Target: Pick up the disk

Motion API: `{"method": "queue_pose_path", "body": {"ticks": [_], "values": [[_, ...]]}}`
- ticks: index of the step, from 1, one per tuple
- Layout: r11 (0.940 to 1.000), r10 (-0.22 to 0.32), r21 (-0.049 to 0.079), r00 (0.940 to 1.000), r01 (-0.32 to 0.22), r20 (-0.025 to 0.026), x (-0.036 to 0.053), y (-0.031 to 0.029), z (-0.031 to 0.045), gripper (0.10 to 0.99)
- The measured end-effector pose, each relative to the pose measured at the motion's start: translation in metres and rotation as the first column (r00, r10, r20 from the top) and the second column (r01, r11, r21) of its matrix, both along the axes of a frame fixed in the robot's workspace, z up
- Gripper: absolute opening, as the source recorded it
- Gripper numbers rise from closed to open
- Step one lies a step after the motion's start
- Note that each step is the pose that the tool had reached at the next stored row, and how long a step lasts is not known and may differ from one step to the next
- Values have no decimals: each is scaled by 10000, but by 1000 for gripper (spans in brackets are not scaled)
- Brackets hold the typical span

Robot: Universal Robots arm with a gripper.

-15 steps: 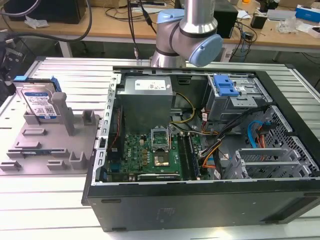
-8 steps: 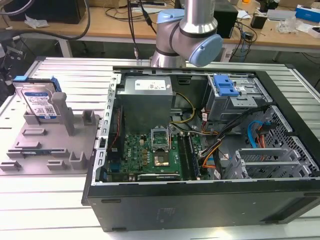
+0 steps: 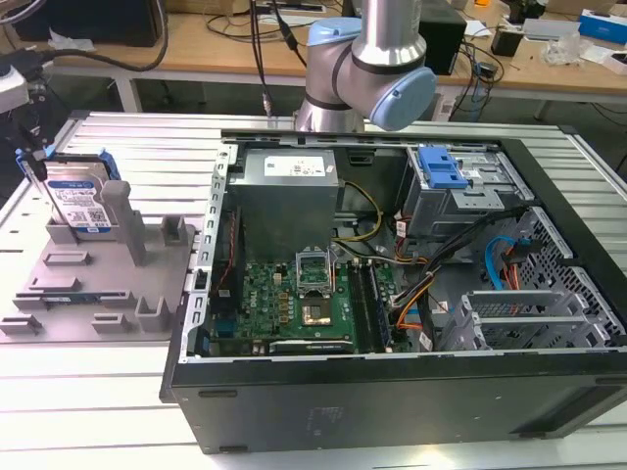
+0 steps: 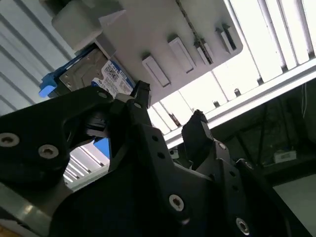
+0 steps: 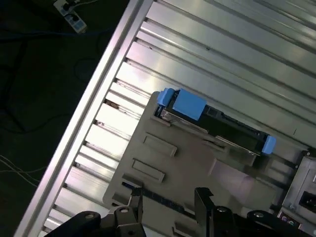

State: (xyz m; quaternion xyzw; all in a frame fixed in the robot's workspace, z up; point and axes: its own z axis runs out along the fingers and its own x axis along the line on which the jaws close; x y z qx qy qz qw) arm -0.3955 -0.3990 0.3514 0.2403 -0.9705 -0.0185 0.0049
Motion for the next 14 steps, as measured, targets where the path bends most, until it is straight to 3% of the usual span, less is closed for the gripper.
{"method": "queue_pose_path", "body": {"ticks": [2, 7, 14], "values": [[9979, 645, 1, 9979, -645, 1, 0, 0, 0, 541], [9880, 1544, -5, 9880, -1544, 53, 1, 0, -1, 541], [9522, 3054, -8, 9522, -3054, 65, 0, 0, -1, 541]]}}
